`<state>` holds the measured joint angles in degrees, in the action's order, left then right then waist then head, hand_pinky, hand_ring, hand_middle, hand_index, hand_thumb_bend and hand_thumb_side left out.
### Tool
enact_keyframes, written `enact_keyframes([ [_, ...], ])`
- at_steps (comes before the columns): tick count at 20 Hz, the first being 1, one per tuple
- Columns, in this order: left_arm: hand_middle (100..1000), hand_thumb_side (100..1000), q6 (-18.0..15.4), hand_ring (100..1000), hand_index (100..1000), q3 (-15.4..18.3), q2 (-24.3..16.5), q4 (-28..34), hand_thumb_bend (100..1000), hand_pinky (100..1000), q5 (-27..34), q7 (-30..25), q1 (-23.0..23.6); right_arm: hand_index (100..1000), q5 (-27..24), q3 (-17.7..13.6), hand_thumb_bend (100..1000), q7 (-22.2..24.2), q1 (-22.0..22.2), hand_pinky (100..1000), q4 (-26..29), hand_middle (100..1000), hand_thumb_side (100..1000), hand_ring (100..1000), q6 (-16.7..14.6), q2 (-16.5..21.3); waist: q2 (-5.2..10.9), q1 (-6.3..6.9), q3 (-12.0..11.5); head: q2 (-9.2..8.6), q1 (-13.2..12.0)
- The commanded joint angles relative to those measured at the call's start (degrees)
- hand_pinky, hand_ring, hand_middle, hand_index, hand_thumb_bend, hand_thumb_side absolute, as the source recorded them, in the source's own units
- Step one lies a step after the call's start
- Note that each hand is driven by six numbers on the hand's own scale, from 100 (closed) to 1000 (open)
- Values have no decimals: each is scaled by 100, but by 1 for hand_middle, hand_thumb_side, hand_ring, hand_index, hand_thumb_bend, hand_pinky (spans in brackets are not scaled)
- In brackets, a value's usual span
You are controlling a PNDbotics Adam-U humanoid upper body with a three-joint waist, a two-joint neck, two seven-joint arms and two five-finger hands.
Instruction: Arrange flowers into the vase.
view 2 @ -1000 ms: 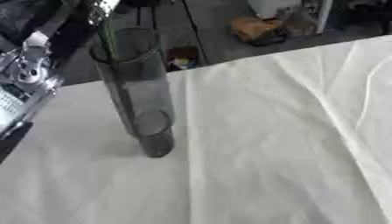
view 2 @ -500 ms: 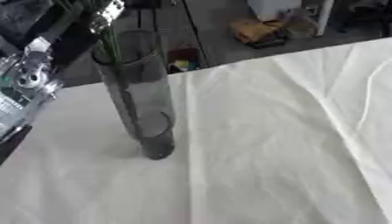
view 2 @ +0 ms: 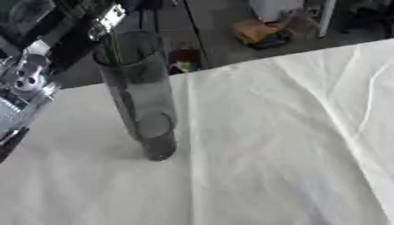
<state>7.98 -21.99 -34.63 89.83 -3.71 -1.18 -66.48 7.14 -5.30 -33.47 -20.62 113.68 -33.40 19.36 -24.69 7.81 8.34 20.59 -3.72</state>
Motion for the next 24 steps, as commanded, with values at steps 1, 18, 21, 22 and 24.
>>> enact_keyframes([
  [1,905,943,-15,935,1000,51,-219,87,233,939,-55,-69,-59,886,-49,-54,100,-44,-18,763,91,563,1000,838,-29,60,178,-61,-22,-43,8],
  [18,963,948,71,965,1000,105,-284,69,265,974,-239,-284,-16,886,-67,-53,100,-37,-8,763,91,564,1000,838,-26,64,202,-73,-67,-54,21],
  [21,968,950,125,968,1000,110,-296,50,264,975,-305,-309,-4,886,-64,-49,100,-31,-6,763,91,563,1000,838,-28,63,198,-67,-65,-57,19],
  [22,970,951,151,969,1000,106,-305,44,262,976,-335,-337,-4,886,-63,-49,100,-28,-5,763,91,563,1000,838,-27,63,197,-65,-66,-56,20],
  [24,973,951,207,970,1000,104,-330,39,259,978,-404,-414,-5,886,-62,-48,100,-27,-4,763,91,563,1000,838,-27,66,198,-62,-70,-54,24],
])
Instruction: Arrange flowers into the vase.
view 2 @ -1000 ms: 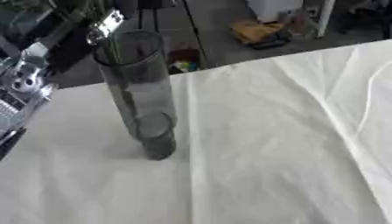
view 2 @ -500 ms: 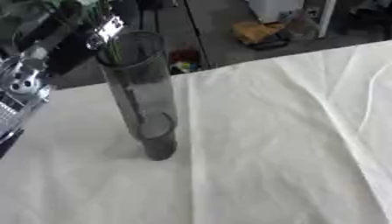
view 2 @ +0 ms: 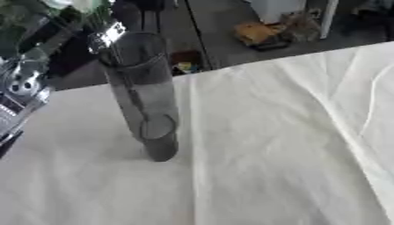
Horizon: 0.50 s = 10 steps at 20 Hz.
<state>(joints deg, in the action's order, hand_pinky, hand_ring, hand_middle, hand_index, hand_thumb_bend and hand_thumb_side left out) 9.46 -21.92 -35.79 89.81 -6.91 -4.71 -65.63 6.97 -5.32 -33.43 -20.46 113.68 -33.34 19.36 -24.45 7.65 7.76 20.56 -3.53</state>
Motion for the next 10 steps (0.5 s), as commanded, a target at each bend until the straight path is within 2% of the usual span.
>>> enact_keyframes([
  [1,976,949,87,972,1000,102,-228,40,257,979,-121,-100,-88,887,-45,-45,100,-29,-18,763,91,562,1000,838,-32,68,177,-44,-17,-47,6],
  [10,1000,965,322,984,1000,164,-334,-5,254,985,-530,-556,-38,887,-59,-39,100,-19,-19,763,91,563,1000,838,-13,76,203,-21,-49,-38,20],
])
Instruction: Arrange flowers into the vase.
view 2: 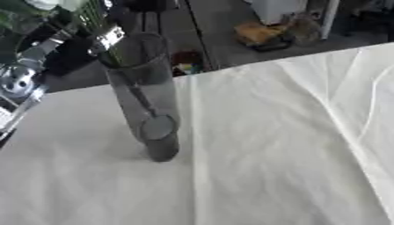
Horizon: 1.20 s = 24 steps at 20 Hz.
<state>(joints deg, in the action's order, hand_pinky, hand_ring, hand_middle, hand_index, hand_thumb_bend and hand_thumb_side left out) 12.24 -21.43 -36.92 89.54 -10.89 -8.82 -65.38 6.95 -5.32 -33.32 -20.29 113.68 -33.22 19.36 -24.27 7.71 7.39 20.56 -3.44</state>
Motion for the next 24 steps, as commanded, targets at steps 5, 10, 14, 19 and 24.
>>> enact_keyframes([
  [5,1000,966,81,989,1000,192,-254,-3,272,990,-280,-405,-58,888,-65,-37,100,-15,-28,764,91,562,1000,840,-5,74,196,-26,-28,-38,13],
  [10,1000,976,68,995,1000,221,-314,-27,283,995,-393,-651,-39,888,-76,-37,100,-5,-27,764,91,562,1000,840,0,76,200,-23,-32,-55,11],
  [14,1000,982,56,997,1000,231,-355,-52,290,995,-508,-803,-12,888,-82,-39,100,-1,-30,764,91,561,1000,840,2,77,199,-18,-36,-72,8],
  [19,1000,978,42,998,1000,265,-349,-55,291,996,-582,-848,-9,888,-88,-38,100,5,-34,764,91,561,1000,840,4,74,198,-15,-35,-88,8],
  [24,1000,972,-2,1000,1000,258,-378,-52,303,1000,-670,-907,3,888,-92,-34,100,17,-32,764,91,560,1000,840,8,71,193,-10,-30,-88,1],
])
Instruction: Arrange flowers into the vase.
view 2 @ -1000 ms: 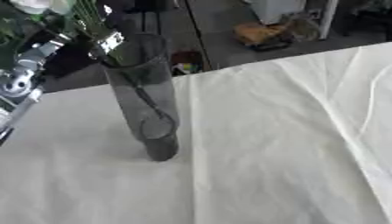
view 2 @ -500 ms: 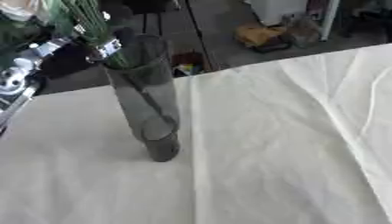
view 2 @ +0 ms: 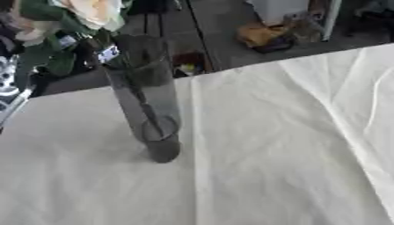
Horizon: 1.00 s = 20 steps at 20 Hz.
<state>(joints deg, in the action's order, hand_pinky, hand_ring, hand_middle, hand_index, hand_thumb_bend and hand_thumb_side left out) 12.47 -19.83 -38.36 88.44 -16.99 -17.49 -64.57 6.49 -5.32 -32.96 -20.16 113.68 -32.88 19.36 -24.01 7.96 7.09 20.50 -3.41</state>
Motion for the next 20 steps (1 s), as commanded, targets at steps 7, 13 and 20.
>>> enact_keyframes([
  [7,1000,974,-81,1000,1000,124,-297,56,301,1000,-146,-114,-8,888,-44,-41,100,-18,-43,764,91,560,1000,841,-22,73,169,-30,-14,-86,-3],
  [13,1000,967,-162,1000,1000,203,-282,136,363,1000,-106,-13,-26,889,-40,-39,100,-23,-34,764,91,559,1000,841,-19,65,173,-44,-16,-78,-3],
  [20,1000,972,-302,1000,1000,262,-394,152,401,1000,-103,-118,6,888,-44,-42,100,-37,-28,763,91,559,1000,840,-17,71,185,-46,-37,-71,3],
])
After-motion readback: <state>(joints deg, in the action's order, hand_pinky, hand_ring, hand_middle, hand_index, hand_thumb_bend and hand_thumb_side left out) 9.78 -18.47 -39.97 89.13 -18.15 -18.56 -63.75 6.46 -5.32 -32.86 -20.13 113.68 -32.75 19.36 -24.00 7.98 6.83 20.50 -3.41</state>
